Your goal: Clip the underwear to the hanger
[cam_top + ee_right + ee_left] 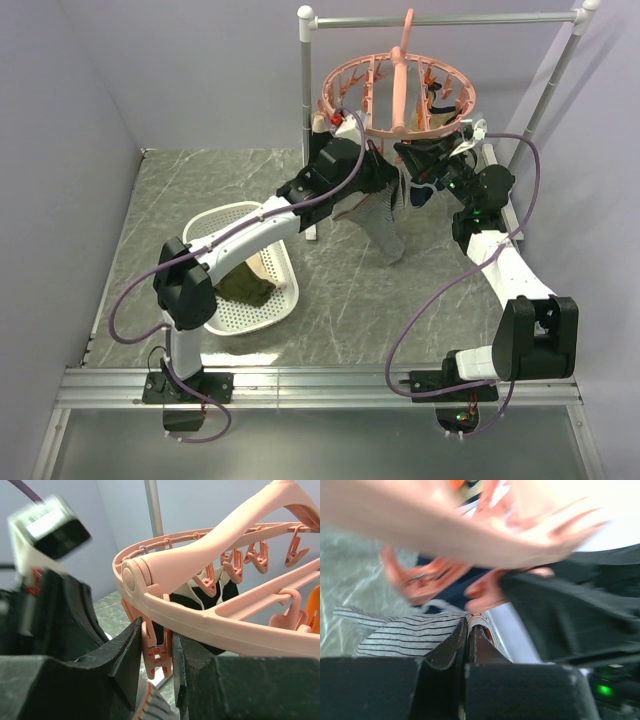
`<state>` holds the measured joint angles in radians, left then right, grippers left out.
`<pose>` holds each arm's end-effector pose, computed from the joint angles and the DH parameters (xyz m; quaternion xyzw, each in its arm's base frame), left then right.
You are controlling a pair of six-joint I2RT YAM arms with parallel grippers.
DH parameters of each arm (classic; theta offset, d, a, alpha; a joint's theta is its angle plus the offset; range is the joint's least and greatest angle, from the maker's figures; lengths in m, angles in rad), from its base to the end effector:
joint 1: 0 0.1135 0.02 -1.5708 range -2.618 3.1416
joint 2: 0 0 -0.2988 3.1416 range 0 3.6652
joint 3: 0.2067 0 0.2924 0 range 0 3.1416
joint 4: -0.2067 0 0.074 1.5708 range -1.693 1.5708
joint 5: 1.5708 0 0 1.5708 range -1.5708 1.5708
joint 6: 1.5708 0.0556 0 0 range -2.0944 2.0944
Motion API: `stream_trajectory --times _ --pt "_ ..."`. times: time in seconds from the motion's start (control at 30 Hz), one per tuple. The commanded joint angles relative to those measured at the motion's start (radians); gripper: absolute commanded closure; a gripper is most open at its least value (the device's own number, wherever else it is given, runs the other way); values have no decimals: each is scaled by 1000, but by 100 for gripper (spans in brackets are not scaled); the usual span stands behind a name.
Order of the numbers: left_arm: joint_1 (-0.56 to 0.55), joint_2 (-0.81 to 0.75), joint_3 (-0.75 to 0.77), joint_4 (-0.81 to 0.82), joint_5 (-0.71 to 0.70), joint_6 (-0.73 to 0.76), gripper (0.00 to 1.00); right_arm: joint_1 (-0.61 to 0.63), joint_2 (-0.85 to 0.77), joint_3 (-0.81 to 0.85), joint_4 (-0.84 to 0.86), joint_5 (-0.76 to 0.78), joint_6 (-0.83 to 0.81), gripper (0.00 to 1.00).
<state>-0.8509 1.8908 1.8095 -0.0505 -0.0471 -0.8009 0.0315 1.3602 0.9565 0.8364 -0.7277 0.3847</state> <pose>0.3531 -0.3987 0.4167 0.0033 0.7521 -0.4723 0.4596 0.3478 0.0480 0.3969 -0.2067 0.5484 0.3503 0.7307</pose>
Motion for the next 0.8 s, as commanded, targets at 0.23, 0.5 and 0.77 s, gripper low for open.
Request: stream_trajectory --times 0.23,0.5,0.77 --pt "18 44 74 -65 -46 -159 100 15 -26 -7 63 16 -7 100" --pt "35 80 148 -84 -22 -244 100 24 -30 -21 81 5 -30 100" --pt "46 76 128 -54 27 -273 100 28 -38 -39 99 7 -72 100"
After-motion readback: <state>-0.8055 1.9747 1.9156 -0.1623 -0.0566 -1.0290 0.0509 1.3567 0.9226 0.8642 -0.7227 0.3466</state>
